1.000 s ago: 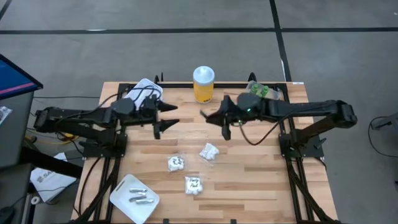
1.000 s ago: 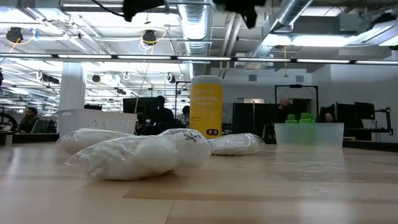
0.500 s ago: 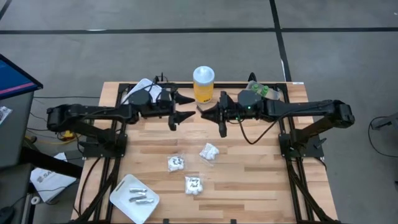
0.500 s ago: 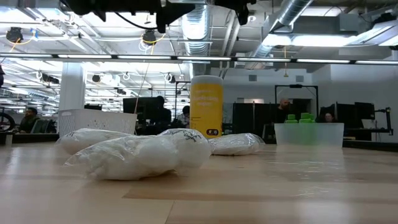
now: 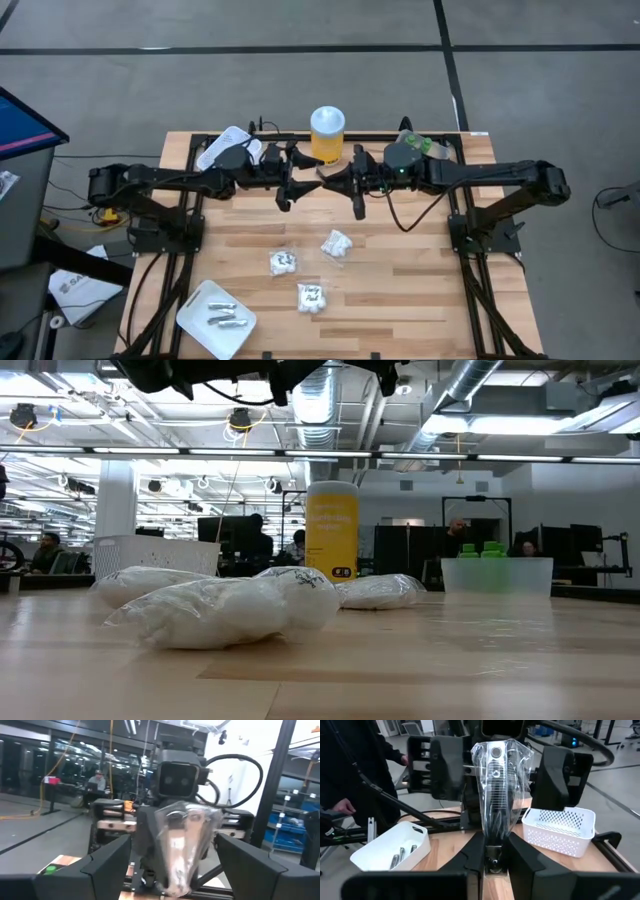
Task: Pick & Place Travel size toiletries
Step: Put the silver nail cutter into the white bin
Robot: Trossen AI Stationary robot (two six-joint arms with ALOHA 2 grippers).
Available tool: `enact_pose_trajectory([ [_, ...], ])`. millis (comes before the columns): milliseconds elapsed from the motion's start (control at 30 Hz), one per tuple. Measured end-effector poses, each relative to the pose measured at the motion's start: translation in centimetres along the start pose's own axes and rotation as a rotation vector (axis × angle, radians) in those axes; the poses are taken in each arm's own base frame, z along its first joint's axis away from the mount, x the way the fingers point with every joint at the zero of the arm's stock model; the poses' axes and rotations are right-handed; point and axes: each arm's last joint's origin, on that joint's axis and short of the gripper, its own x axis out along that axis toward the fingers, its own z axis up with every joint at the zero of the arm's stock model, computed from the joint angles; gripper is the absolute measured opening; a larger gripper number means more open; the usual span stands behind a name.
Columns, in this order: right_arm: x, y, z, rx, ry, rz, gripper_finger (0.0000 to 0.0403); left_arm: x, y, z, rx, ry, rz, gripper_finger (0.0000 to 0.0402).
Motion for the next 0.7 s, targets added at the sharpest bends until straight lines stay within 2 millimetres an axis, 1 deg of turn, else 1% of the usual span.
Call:
enact_pose_trajectory([
  [100, 0.0, 0.01, 0.03, -0.001, -0.002, 0.012, 0.0047, 0.65, 0.14, 0.0, 0.001, -0.001, -0.001, 0.0286],
  [167, -0.01, -0.04, 0.03, -0.002, -0.001, 0.015, 0.0047, 0.77, 0.19, -0.13, -0.001, 0.006, 0.0, 0.0277],
  [267, -0.01, -0.11, 0.04, -0.004, -0.001, 0.016, 0.0047, 0.75, 0.14, -0.02, 0.0, 0.001, -0.008, 0.0244],
  [367, -0.01, -0.12, 0.04, -0.004, 0.0, 0.024, 0.0047, 0.73, 0.1, 0.01, 0.0, 0.004, -0.019, 0.0186],
  [500, -0.01, -0.09, 0.02, -0.003, 0.002, 0.035, 0.0047, 0.71, 0.04, 0.1, 0.006, 0.001, -0.027, 0.0081],
  [533, -0.03, -0.07, 0.04, -0.003, 0.001, 0.041, 0.0047, 0.71, 0.01, 0.11, 0.008, 0.0, -0.03, 0.0061],
  [700, -0.05, -0.06, 0.11, -0.007, -0.004, 0.041, 0.0047, 0.71, 0.0, 0.15, 0.034, -0.003, -0.032, 0.0064],
])
